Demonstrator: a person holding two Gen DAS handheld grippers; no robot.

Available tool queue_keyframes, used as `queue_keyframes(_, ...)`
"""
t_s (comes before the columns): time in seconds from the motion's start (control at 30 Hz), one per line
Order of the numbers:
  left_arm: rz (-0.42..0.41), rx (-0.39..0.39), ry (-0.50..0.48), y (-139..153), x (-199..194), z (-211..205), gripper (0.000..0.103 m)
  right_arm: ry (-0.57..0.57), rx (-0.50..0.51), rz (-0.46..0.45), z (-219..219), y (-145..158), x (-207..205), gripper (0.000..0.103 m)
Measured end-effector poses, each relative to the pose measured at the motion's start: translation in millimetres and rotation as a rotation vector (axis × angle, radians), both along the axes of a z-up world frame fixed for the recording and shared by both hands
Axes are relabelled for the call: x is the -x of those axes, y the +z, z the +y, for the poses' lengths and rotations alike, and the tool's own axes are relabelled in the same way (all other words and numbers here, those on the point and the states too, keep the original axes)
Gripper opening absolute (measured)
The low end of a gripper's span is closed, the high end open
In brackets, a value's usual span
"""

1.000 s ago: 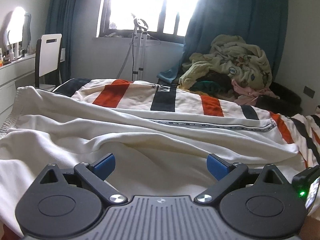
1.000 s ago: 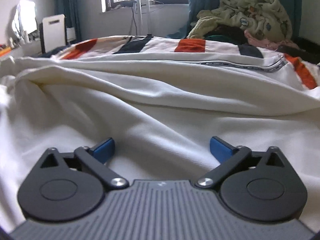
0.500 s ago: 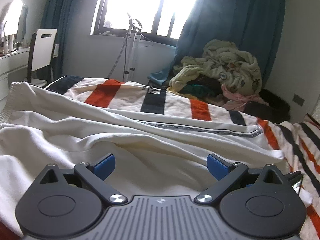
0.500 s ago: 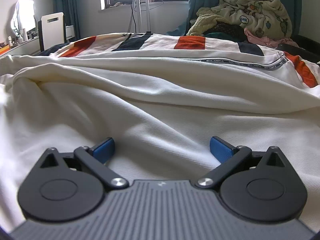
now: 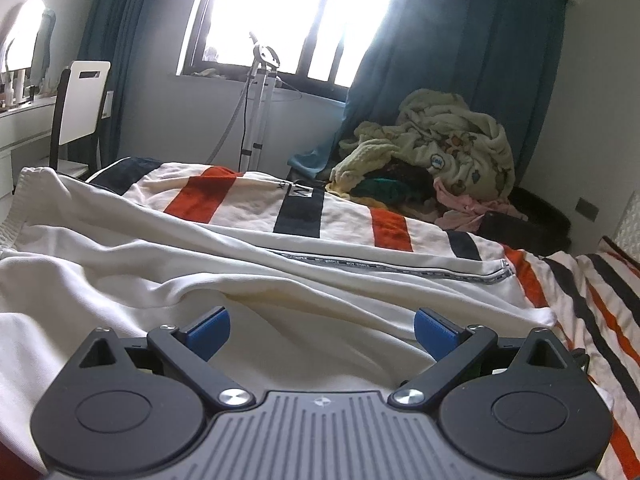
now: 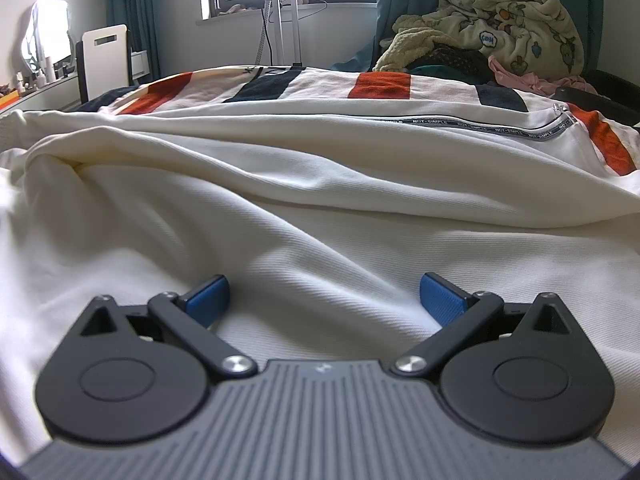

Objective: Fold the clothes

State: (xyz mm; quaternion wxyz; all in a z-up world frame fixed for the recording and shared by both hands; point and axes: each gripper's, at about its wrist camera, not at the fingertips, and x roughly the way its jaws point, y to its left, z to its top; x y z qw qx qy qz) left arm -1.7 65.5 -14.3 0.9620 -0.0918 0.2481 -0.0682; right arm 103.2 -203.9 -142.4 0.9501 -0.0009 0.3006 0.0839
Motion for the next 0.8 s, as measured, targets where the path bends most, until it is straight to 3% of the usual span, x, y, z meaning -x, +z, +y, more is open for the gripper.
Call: queue_keyframes(0.8,0.030,-0.014,-0.007,-9.7,-5.9,2.5,0.100,0.002,-0.001,0.000,-0.9,-0.4,-0.1,0.103)
